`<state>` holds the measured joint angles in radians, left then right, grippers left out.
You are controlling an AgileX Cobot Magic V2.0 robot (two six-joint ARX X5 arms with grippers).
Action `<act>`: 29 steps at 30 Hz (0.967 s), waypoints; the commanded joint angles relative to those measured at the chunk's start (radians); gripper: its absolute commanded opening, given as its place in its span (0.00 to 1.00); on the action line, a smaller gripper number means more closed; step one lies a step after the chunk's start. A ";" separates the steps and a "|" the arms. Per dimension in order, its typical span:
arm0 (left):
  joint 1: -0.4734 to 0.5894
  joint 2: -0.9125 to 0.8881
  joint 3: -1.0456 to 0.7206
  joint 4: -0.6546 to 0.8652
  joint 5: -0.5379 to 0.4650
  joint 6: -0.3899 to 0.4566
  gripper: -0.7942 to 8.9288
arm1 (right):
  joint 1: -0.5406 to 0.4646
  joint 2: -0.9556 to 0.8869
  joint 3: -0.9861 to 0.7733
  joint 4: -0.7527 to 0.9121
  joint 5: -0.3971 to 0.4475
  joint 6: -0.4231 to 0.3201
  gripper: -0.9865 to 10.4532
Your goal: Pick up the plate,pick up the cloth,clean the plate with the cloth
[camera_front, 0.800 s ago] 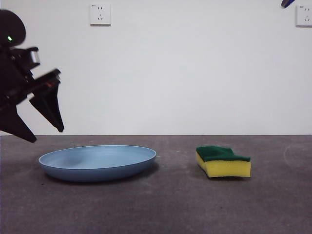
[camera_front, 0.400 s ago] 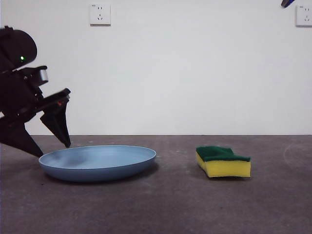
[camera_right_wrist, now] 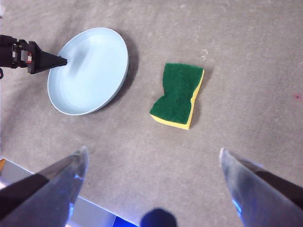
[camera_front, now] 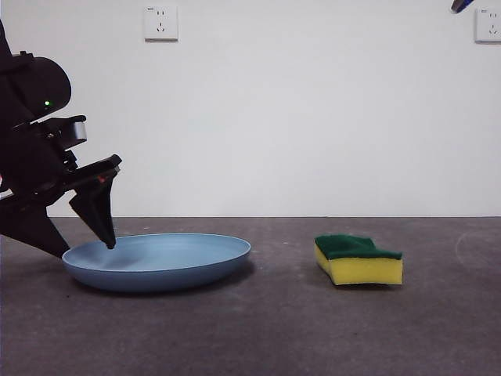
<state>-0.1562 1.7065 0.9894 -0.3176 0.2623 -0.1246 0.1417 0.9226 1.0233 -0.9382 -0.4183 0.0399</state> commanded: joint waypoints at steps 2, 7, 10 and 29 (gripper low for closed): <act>-0.008 0.014 -0.001 -0.010 -0.002 0.024 0.20 | -0.001 0.000 0.003 0.006 0.002 -0.008 0.50; -0.008 0.042 -0.001 -0.022 -0.002 0.024 0.19 | -0.001 0.000 0.003 0.006 0.002 -0.008 0.50; -0.009 0.063 -0.001 -0.036 -0.001 0.044 0.07 | -0.001 0.000 0.003 0.006 0.002 -0.008 0.50; -0.060 -0.288 0.000 -0.103 -0.023 0.052 0.07 | 0.111 0.188 0.004 0.189 0.106 -0.008 0.38</act>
<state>-0.2119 1.4517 0.9997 -0.4179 0.2379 -0.0856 0.2443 1.0924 1.0248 -0.7589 -0.3302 0.0368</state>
